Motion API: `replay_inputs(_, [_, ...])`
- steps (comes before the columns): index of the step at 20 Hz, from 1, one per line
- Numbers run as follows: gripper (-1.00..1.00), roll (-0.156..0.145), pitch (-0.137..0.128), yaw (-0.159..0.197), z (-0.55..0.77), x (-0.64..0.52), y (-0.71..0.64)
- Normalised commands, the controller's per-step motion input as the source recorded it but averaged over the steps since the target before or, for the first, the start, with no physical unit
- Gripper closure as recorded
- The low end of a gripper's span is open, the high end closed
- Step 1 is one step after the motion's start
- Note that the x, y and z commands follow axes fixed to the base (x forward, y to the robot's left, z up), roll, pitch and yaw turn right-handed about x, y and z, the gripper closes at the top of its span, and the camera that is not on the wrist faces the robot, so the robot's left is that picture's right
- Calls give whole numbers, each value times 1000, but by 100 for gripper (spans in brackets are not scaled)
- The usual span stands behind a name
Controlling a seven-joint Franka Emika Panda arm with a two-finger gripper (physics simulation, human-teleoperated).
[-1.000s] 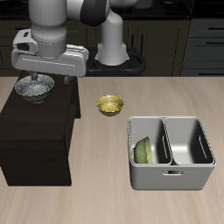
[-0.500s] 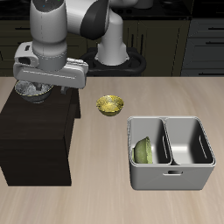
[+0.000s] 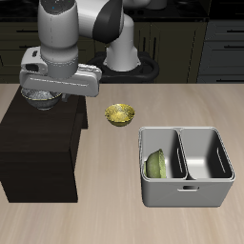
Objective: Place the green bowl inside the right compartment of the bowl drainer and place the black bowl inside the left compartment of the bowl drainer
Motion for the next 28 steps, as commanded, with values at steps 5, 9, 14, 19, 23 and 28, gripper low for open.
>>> replay_inputs(5, [100,32,-20,19,251,-10,304])
replay_inputs(9, [100,65,-46,17,412,-25,475])
replay_inputs(14, [100,68,-47,10,402,-17,548])
replay_inputs(19, [100,15,-35,-3,324,63,411])
replay_inputs(23, [100,-85,-33,-15,146,159,387])
replay_inputs(28, [100,-6,3,-4,31,194,569])
